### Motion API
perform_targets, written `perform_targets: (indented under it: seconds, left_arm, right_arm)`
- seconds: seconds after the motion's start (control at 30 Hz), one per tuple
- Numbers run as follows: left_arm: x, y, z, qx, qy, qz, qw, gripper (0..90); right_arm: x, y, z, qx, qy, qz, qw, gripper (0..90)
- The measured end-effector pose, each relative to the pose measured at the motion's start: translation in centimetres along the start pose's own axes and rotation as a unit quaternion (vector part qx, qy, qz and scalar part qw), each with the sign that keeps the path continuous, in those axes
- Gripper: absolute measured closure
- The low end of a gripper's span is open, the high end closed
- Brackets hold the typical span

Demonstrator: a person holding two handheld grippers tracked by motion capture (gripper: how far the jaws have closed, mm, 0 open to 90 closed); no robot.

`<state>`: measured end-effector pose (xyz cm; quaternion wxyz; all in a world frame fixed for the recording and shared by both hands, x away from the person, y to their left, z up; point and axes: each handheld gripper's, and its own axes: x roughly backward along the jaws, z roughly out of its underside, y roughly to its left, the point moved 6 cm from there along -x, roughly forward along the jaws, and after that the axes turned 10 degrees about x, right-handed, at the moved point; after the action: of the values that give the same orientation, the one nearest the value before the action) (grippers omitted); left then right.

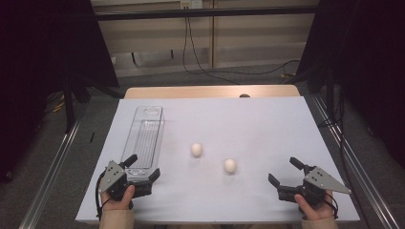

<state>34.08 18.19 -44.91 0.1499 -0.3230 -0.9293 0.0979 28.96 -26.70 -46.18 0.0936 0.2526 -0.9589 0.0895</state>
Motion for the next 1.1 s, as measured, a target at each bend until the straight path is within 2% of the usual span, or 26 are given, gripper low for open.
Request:
perform_targets:
  seconds: [0.6, 1.1]
  left_arm:
    - [-0.3, -0.4, -0.2, 0.013, -0.001, 0.008, 0.9999, 1.8]
    - [-1.0, -0.8, -0.3, 0.008, 0.007, 0.017, 0.9998, 1.8]
  right_arm:
    - [0.0, 0.1, -0.1, 0.003, -0.002, -0.004, 1.0000, 3.1]
    - [-0.1, 0.1, -0.2, 0.003, -0.003, -0.007, 1.0000, 3.1]
